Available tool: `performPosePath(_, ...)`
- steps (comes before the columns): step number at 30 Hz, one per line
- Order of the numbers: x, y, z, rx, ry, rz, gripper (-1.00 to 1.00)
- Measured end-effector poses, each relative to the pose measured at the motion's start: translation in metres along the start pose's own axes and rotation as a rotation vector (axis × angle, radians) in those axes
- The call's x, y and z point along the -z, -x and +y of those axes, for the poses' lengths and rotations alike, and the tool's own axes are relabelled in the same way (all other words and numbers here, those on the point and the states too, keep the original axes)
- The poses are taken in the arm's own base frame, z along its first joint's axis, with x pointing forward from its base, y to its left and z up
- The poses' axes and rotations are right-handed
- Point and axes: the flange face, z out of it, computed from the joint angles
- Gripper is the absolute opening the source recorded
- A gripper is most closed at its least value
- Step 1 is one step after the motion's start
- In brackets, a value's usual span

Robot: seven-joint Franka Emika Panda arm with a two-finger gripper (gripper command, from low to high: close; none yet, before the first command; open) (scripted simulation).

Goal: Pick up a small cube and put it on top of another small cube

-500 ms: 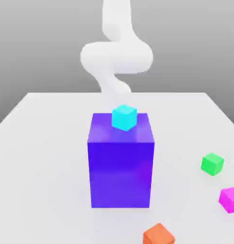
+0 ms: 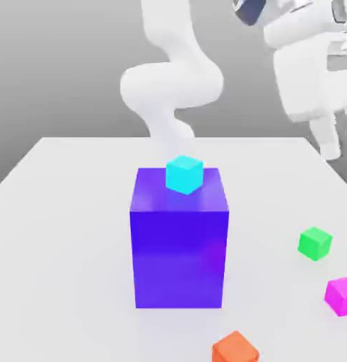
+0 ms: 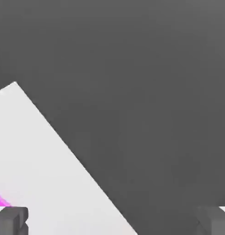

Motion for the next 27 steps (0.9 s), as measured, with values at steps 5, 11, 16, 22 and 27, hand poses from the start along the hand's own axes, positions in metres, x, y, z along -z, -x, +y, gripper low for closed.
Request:
performPosePath(5,-0.095,0.039,-0.062,0.314,-0.004,-0.144,0.00)
performPosePath(11,-0.194,0.100,-0.092,0.641,0.023,-0.299,0.00)
performPosePath(16,-0.260,0.134,-0.095,0.750,0.032,-0.344,0.00)
performPosePath(22,-0.279,0.142,-0.092,0.752,0.032,-0.347,-1.00)
performPosePath(27,-0.259,0.135,-0.096,0.754,0.033,-0.347,-1.00)
